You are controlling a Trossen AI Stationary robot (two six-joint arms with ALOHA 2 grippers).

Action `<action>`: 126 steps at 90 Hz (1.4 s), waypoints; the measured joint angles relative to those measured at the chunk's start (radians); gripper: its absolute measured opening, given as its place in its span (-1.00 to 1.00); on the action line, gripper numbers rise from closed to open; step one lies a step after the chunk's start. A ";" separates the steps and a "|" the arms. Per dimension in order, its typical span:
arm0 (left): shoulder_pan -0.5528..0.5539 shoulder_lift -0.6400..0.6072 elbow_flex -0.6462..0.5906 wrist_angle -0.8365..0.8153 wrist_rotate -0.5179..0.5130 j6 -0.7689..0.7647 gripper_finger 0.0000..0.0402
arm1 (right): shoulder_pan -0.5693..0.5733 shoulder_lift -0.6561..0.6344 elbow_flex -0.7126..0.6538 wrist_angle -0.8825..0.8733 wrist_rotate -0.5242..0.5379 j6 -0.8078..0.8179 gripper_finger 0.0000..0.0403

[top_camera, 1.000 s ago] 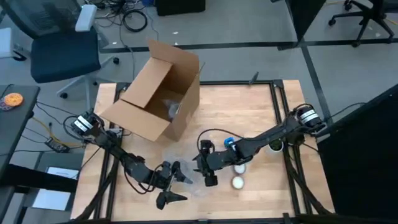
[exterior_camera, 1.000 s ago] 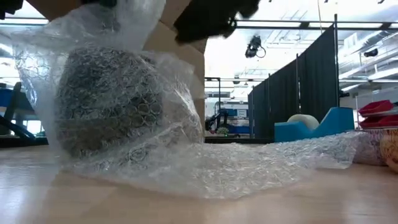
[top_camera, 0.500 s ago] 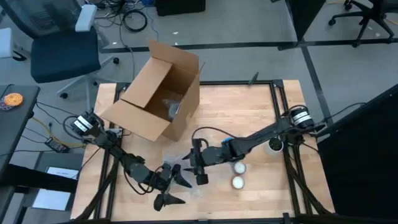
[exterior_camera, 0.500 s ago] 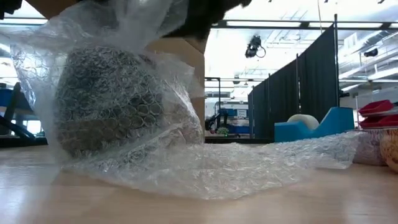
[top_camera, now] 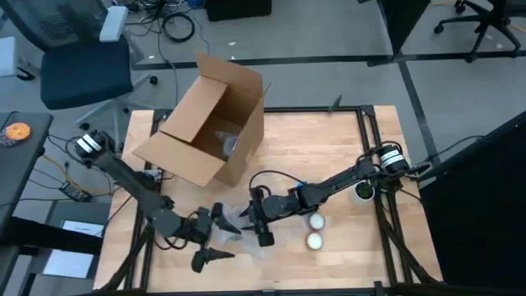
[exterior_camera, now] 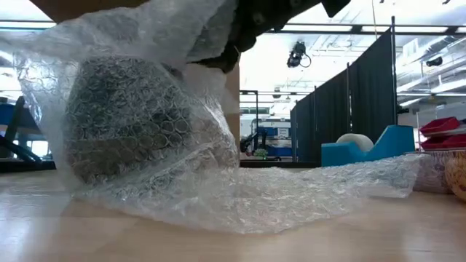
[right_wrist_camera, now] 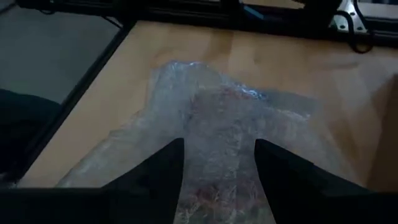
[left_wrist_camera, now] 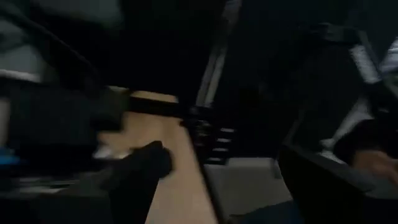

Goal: Wrap mug
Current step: Wrap the mug with the bubble wrap

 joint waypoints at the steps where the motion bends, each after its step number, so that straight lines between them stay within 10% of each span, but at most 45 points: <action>1: -0.006 -0.001 0.009 -0.035 -0.012 -0.013 0.46 | 0.000 0.000 0.000 -0.003 0.000 0.001 -0.14; 16: -0.082 0.059 0.083 -0.477 -0.069 -0.382 0.43 | 0.000 0.000 0.000 -0.014 0.005 0.002 -0.15; 52: -0.144 0.230 0.085 -0.697 0.054 -0.718 0.43 | 0.001 0.000 0.135 -0.225 0.053 0.011 -0.15; 86: 0.090 0.379 0.085 -0.645 0.235 -0.554 0.43 | -0.011 0.150 0.336 -0.424 -0.019 -0.014 -0.15; 126: 0.045 0.306 0.176 -0.865 0.223 -0.481 0.43 | -0.055 0.228 0.615 -0.875 -0.031 -0.011 -0.15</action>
